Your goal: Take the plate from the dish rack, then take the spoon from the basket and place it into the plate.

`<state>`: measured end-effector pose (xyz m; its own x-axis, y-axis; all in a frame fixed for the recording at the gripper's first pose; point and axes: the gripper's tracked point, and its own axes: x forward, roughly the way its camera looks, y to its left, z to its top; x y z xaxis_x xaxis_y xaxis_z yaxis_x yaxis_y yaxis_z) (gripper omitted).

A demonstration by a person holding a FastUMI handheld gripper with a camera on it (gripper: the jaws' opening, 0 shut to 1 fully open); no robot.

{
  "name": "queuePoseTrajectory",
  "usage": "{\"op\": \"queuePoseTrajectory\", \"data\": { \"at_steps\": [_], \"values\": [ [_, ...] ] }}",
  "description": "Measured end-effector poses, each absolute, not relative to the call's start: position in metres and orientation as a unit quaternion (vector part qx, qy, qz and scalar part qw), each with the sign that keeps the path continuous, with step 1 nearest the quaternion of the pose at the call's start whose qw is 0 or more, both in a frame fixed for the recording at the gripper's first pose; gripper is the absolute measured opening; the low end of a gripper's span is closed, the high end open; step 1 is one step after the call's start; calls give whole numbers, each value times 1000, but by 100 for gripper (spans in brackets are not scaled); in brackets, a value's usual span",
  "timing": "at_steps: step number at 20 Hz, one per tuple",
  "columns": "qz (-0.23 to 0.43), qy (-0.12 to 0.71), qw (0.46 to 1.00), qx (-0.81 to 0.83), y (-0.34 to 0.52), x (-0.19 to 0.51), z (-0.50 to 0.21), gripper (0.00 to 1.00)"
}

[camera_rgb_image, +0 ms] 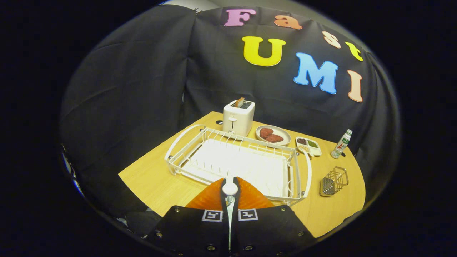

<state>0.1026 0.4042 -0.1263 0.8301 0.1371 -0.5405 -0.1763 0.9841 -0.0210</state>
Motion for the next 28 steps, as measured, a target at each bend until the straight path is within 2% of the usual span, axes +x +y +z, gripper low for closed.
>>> {"op": "queuePoseTrajectory", "data": {
  "at_steps": [7, 8, 11, 13, 15, 16, 25, 28],
  "values": [
    [113, 303, 946, -5, 418, 85, -163, 5],
    [111, 299, 948, -5, 416, 86, -163, 10],
    [101, 298, 949, -7, 405, 85, -163, 13],
    [90, 290, 953, -9, 395, 88, -155, 23],
    [80, 282, 956, -7, 389, 88, -148, 26],
    [77, 279, 957, -7, 385, 90, -146, 31],
    [49, 250, 967, -4, 361, 105, -106, 34],
    [31, 216, 976, -4, 344, 114, -74, 34]
  ]
}}
